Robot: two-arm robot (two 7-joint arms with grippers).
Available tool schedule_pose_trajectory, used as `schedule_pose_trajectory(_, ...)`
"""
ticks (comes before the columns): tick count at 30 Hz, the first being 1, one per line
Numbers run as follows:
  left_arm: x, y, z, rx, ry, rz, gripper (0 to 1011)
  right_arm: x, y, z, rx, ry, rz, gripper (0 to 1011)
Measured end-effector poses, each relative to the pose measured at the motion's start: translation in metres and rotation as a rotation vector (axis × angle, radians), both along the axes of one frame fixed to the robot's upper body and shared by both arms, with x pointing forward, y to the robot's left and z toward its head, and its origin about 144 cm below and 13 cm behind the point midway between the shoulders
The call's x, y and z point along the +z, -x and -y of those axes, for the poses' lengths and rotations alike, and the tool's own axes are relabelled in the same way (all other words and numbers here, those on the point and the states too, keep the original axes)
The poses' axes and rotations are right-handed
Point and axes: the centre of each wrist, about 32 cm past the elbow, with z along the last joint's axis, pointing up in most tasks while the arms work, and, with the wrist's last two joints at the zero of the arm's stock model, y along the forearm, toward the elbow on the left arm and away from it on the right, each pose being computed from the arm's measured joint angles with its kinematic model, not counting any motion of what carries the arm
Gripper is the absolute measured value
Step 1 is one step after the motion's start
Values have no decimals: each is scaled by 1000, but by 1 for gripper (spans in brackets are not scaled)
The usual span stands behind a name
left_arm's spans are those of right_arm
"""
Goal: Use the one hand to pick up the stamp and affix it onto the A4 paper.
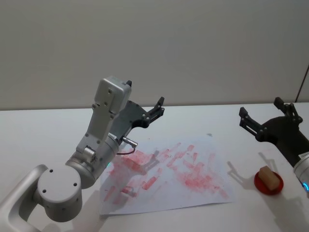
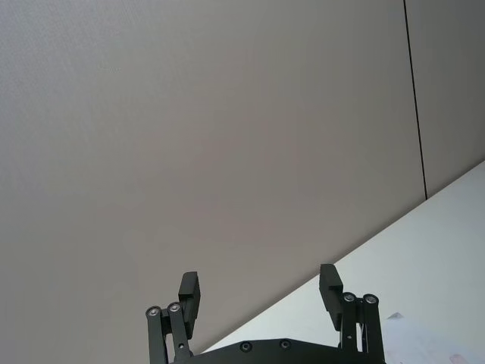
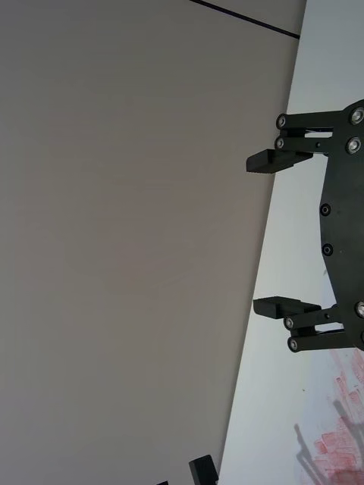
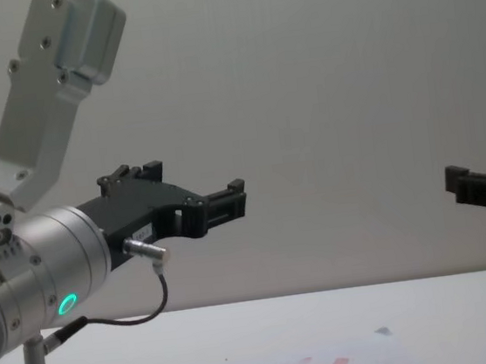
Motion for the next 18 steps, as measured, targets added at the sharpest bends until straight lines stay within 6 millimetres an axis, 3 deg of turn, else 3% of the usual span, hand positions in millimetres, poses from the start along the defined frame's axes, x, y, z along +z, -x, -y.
schedule_pose_trajectory(18,0,0,0,0,0,0,1001,-3,31,15,-72,4,-51,1001)
